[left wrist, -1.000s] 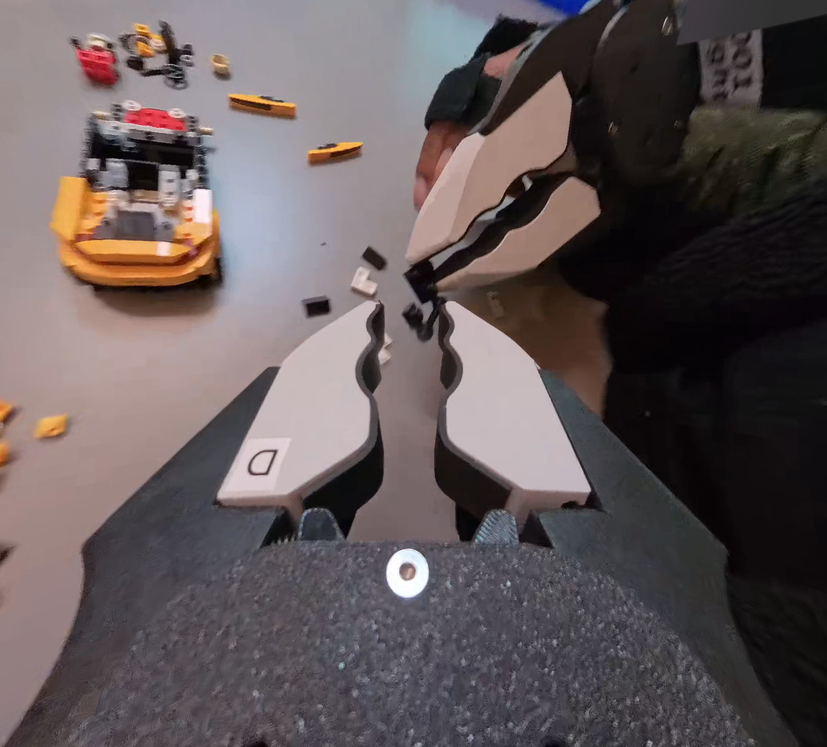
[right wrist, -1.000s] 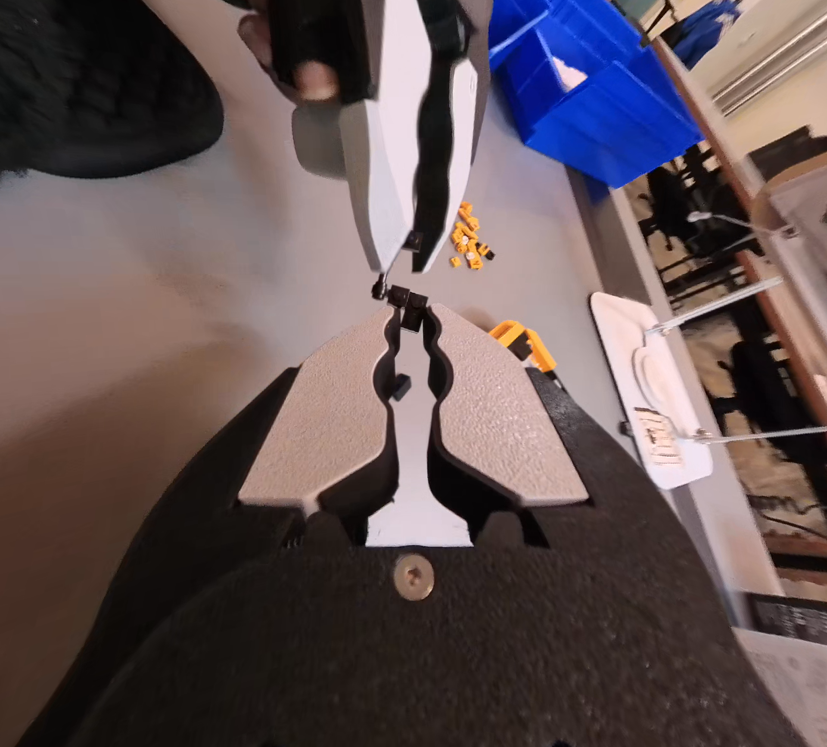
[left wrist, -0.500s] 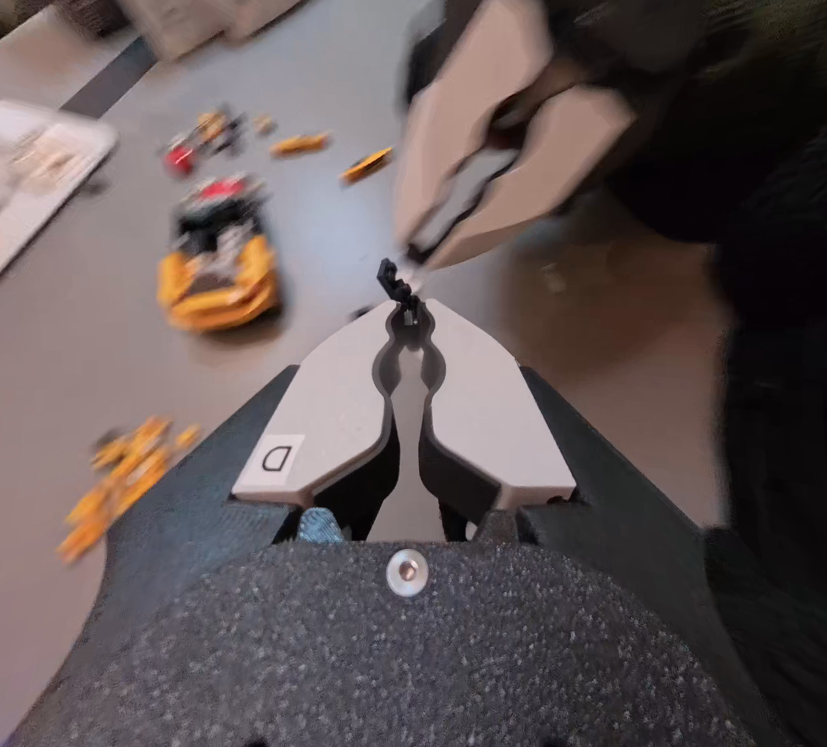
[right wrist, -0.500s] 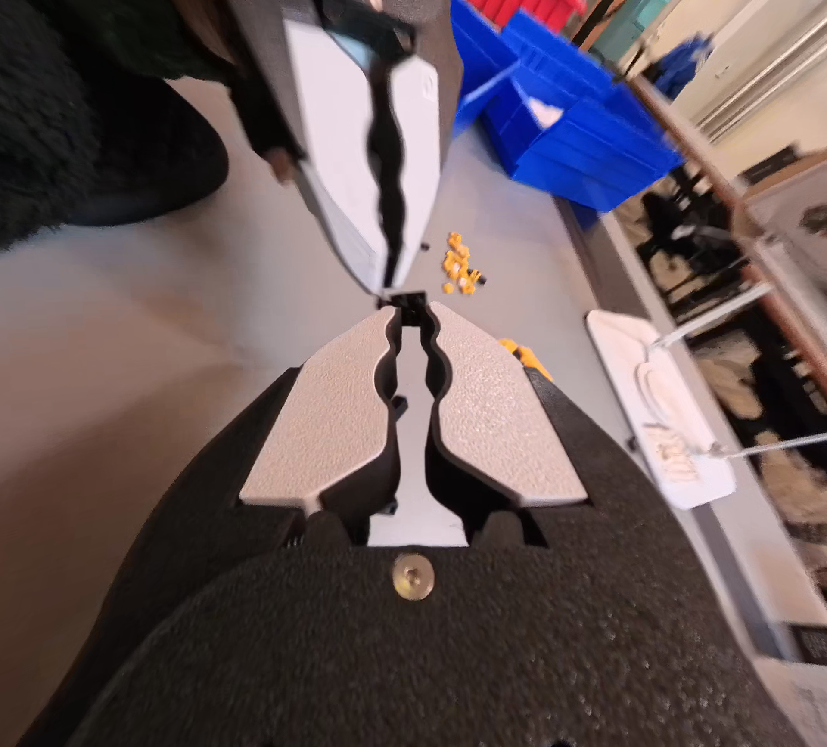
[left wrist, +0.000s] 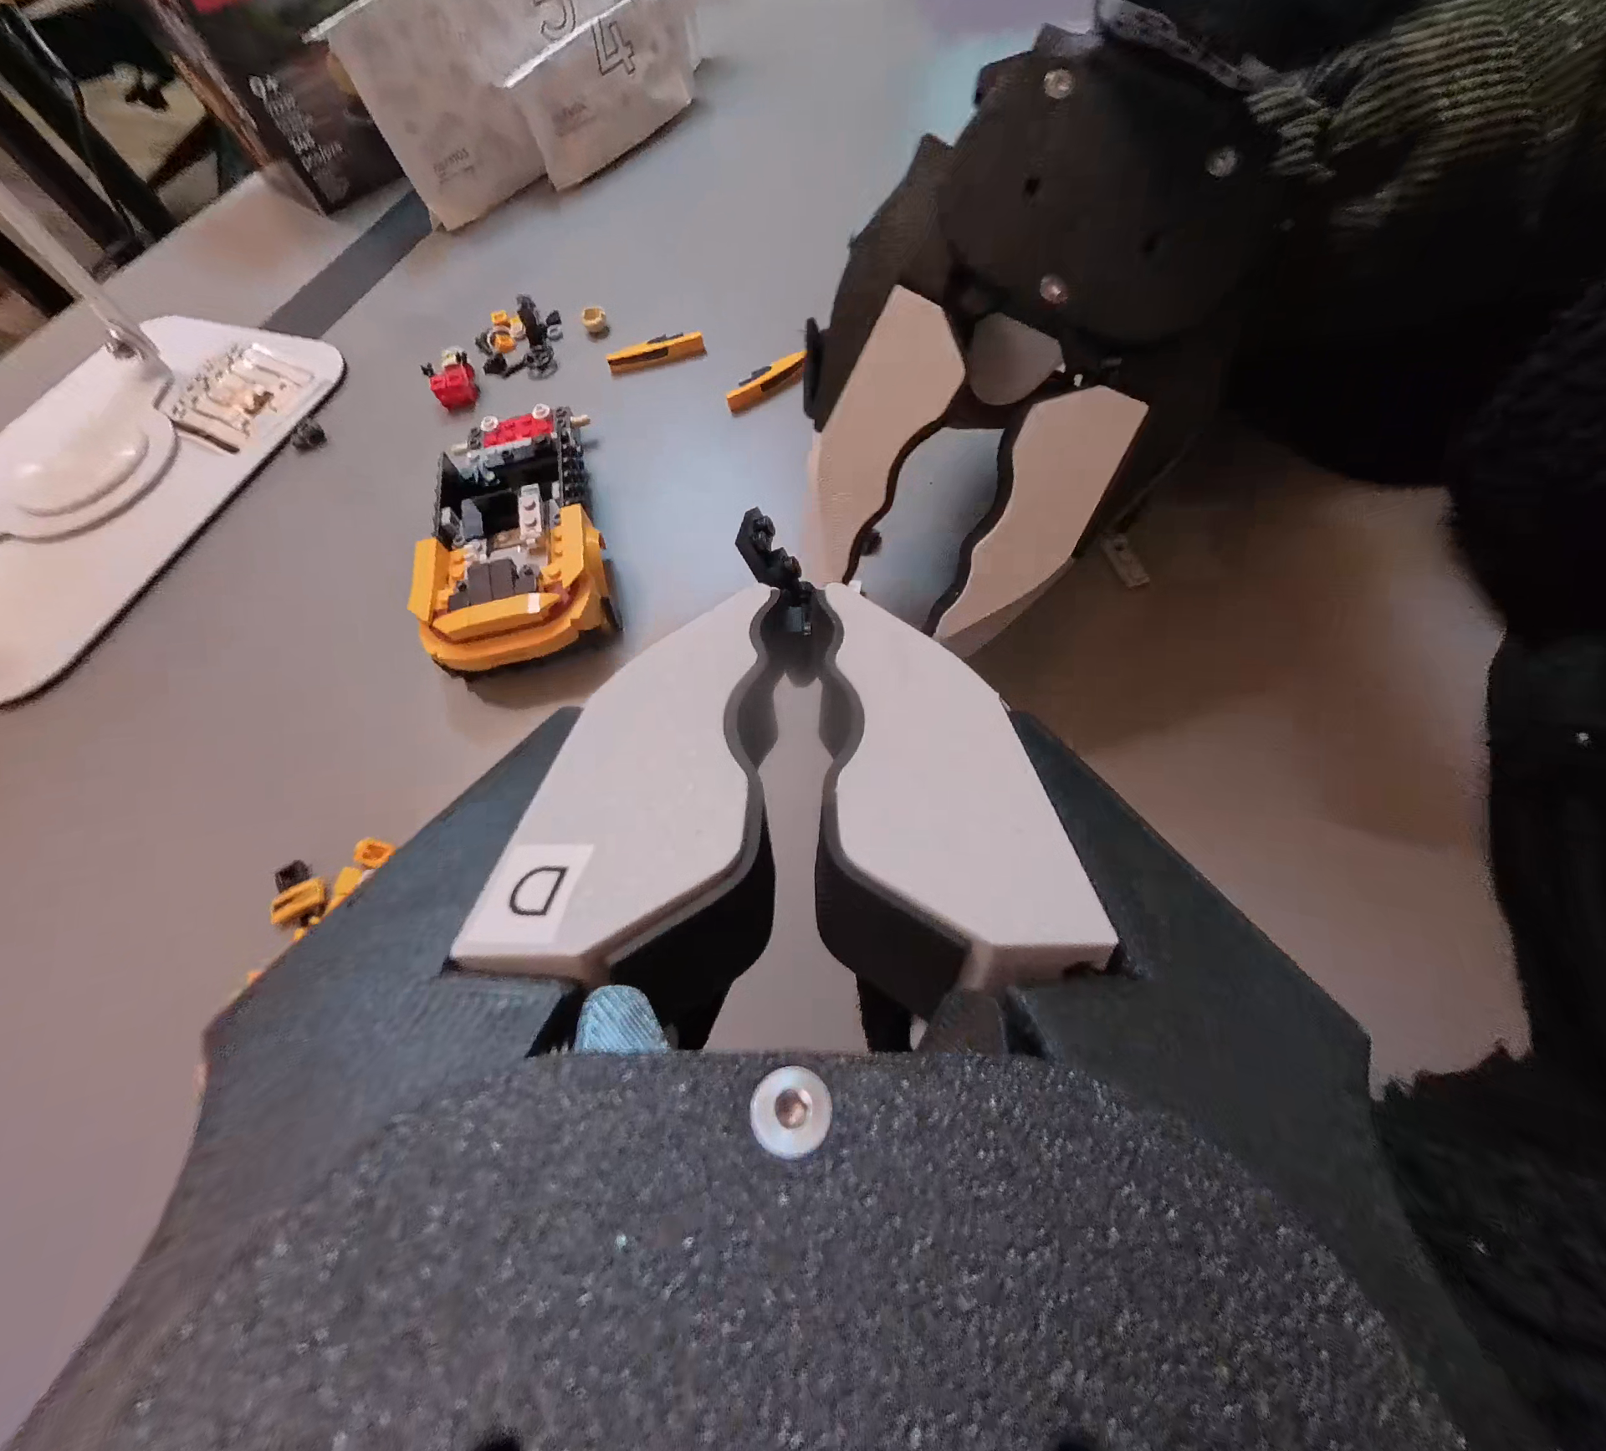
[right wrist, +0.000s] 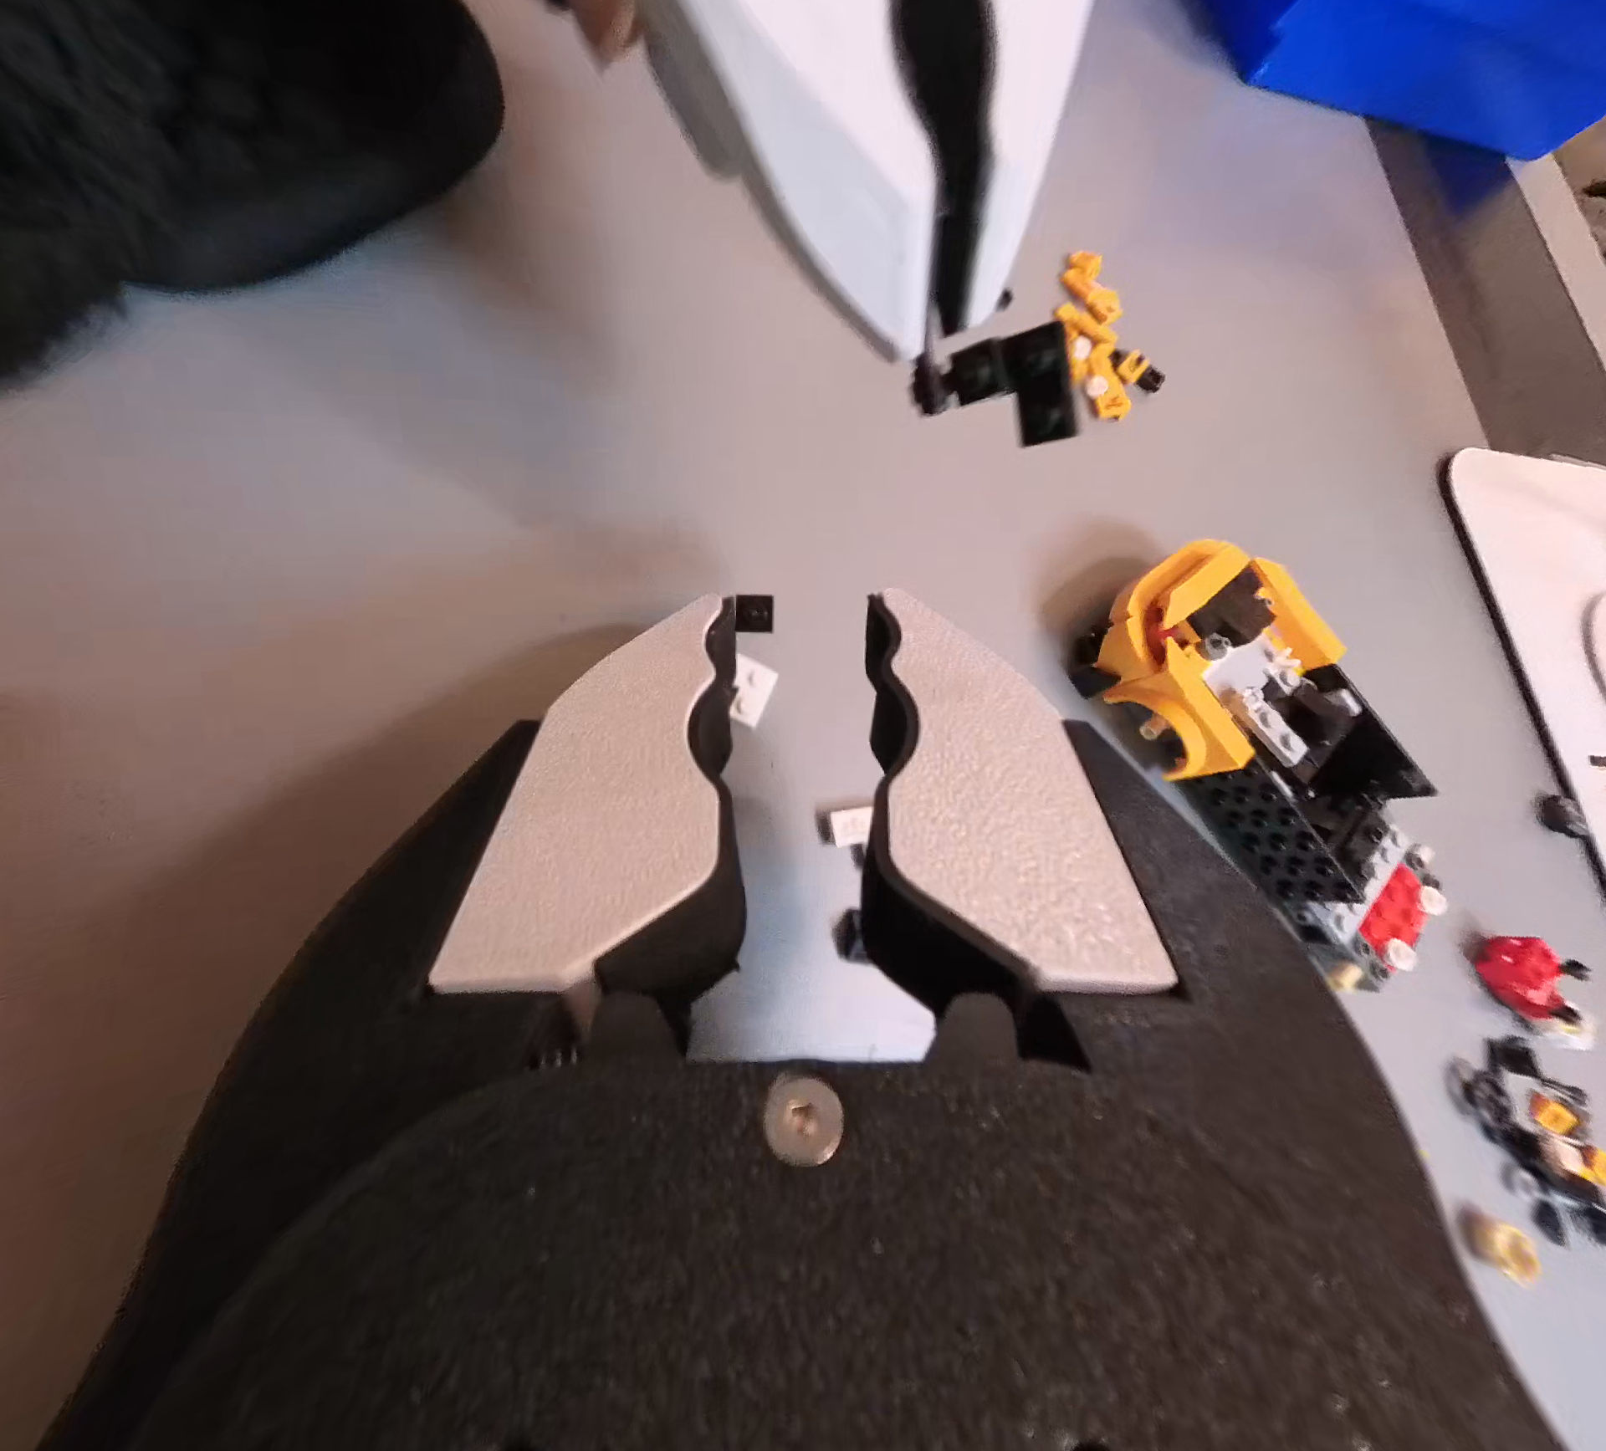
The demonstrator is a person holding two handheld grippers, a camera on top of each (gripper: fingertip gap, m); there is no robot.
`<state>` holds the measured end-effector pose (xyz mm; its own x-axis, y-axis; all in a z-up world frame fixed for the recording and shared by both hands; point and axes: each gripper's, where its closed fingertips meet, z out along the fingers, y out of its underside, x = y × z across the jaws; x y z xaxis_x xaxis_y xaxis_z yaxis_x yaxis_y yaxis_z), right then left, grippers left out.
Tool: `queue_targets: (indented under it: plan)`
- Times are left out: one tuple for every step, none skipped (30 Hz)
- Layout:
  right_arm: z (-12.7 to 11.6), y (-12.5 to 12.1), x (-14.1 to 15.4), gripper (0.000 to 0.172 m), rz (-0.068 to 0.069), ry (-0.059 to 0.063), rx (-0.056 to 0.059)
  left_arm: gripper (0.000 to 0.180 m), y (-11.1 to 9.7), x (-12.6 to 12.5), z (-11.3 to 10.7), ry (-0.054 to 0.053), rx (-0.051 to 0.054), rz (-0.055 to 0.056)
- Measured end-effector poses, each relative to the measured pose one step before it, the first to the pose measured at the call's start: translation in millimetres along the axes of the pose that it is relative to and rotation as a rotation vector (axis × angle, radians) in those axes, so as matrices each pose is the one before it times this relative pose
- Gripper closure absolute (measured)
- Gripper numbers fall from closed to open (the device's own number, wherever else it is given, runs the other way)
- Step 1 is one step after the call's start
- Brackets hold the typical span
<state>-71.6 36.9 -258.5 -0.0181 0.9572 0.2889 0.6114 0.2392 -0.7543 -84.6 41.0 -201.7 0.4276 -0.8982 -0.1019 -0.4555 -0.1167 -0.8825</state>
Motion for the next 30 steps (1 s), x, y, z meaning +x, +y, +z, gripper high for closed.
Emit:
queue_targets:
  plan:
    - [-2.07, -5.33, 1.82, 0.143, 0.0421, -0.0075, 0.0362, 0.175, -2.21, 0.71, -0.29, -0.0098, 0.0128, 0.0248]
    - [-3.18, -5.75, 1.84, 0.142, 0.0528, -0.0147, 0.0394, 0.175, -1.89, -0.56, -0.51, -0.0155, 0.0116, 0.0215]
    - [-3.92, -7.07, 1.27, 0.142, 0.0577, -0.0195, 0.0473, 0.175, -1.57, -0.51, -0.45, -0.0127, 0.0091, 0.0195]
    - [-4.31, -7.71, 1.3, 0.142, 0.0576, -0.017, 0.0512, 0.175, -1.31, -0.49, -0.25, -0.013, 0.0093, 0.0181]
    - [-3.85, -6.93, 1.16, 0.142, 0.0486, -0.0133, 0.0434, 0.175, -1.06, -0.2, -0.24, -0.011, 0.0067, 0.0143]
    - [-3.12, -5.8, 1.0, 0.142, 0.037, -0.0102, 0.0351, 0.175, -0.53, 0.61, 0.1, -0.005, 0.0037, 0.0149]
    - [-2.3, -4.62, 0.4, 0.142, 0.0274, -0.01, 0.0265, 0.175, -0.38, 0.79, 0.24, -0.0055, 0.0015, 0.0152]
    - [-1.54, -3.09, 0.13, 0.142, 0.0188, -0.0081, 0.018, 0.175, -0.61, 0.78, 0.33, -0.0069, 0.0018, 0.0182]
    - [-0.99, -2.1, 1.49, 0.142, 0.0088, 0.0059, 0.0127, 0.175, -0.79, 1.51, 0.14, -0.0033, 0.0016, 0.0195]
    - [-0.51, -0.68, 2.01, 0.141, -0.0028, 0.0129, 0.005, 0.175, -1.55, 2.02, 0.04, -0.0002, 0.0056, 0.0183]
    - [-0.19, -0.28, 1.0, 0.141, -0.008, 0.0093, 0.0026, 0.176, -1.65, 3.05, 0.29, 0.0078, 0.0058, 0.0151]
    - [0.01, -0.4, -0.15, 0.141, -0.0082, 0.0036, 0.0022, 0.176, -0.86, 3.92, 0.82, 0.0139, 0.0012, 0.0126]
    - [-0.11, -1.09, -0.56, 0.141, -0.0073, 0.0009, 0.0051, 0.176, 0.26, 2.46, 1.12, 0.0041, -0.0041, 0.0123]
    - [-0.5, -1.83, -0.37, 0.141, -0.006, 0.0012, 0.0091, 0.176, 0.84, 1.28, 1.1, -0.0024, -0.0064, 0.0154]
    - [-1.0, -2.07, 0.27, 0.142, -0.0044, 0.0036, 0.0097, 0.176, 0.85, 0.88, 0.7, -0.0019, -0.0052, 0.0138]
    - [-1.08, -1.56, 0.3, 0.143, -0.0016, 0.0014, 0.0069, 0.175, 0.11, 1.04, 0.3, 0.0025, -0.0012, 0.0092]
    - [-0.75, -0.67, -0.81, 0.144, 0.0016, -0.0074, 0.0016, 0.176, -0.68, 1.01, 0.03, 0.0023, 0.0041, 0.0072]
    - [-0.42, -0.13, -1.59, 0.145, 0.0018, -0.0123, 0.0004, 0.176, -0.88, 0.62, -0.32, 0.0013, 0.0052, 0.0073]
    - [-0.24, -0.17, -1.43, 0.146, -0.0012, -0.0111, 0.0032, 0.176, -0.58, 0.73, -0.26, 0.0035, 0.0033, 0.0049]
    - [-0.4, -0.16, -1.89, 0.147, -0.0039, -0.0162, 0.0036, 0.176, -0.32, 1.45, -0.25, 0.0093, 0.004, 0.006]
    - [-0.79, 0.09, -2.45, 0.148, -0.0036, -0.0227, 0.0022, 0.176, -0.29, 1.41, -0.37, 0.0092, 0.0054, 0.0103]
    - [-1.44, 0.06, -2.43, 0.149, -0.0028, -0.0258, 0.0022, 0.176, 0.25, 1.06, -0.65, 0.0064, 0.003, 0.0116]
    - [-2.09, -0.55, -1.59, 0.152, -0.0017, -0.0213, 0.0065, 0.176, 0.42, 2.05, -0.59, 0.0156, 0.0013, 0.0063]
    - [-2.17, -0.61, -1.94, 0.155, -0.0016, -0.022, 0.007, 0.176, -1.19, 3.1, -0.84, 0.0227, 0.0124, 0.0021]
    - [-1.68, -0.04, -1.42, 0.158, -0.0001, -0.0172, 0.0014, 0.176, -1.52, 2.75, -0.57, 0.0199, 0.0132, -0.0015]
    - [-0.56, 0.55, -2.12, 0.158, -0.0016, -0.017, -0.0026, 0.176, -0.67, 2.43, -0.21, 0.0169, 0.0052, 0.0011]
    - [0.18, 0.82, -3.17, 0.161, -0.0033, -0.0197, -0.0047, 0.176, -0.04, 2.19, -0.01, 0.014, 0.0002, 0.0071]
    - [0.87, 1.24, -4.1, 0.165, -0.0065, -0.0225, -0.0071, 0.176, -0.18, 2.48, -0.09, 0.0152, 0.0022, 0.0089]
    - [0.84, 2.36, -3.66, 0.165, -0.0068, -0.02, -0.0136, 0.176, -0.61, 4.28, -0.59, 0.0254, 0.006, 0.008]
    - [0.69, 1.94, -4.08, 0.166, 0.0005, -0.0261, -0.012, 0.176, -0.88, 4.85, -0.45, 0.0271, 0.0075, 0.0093]
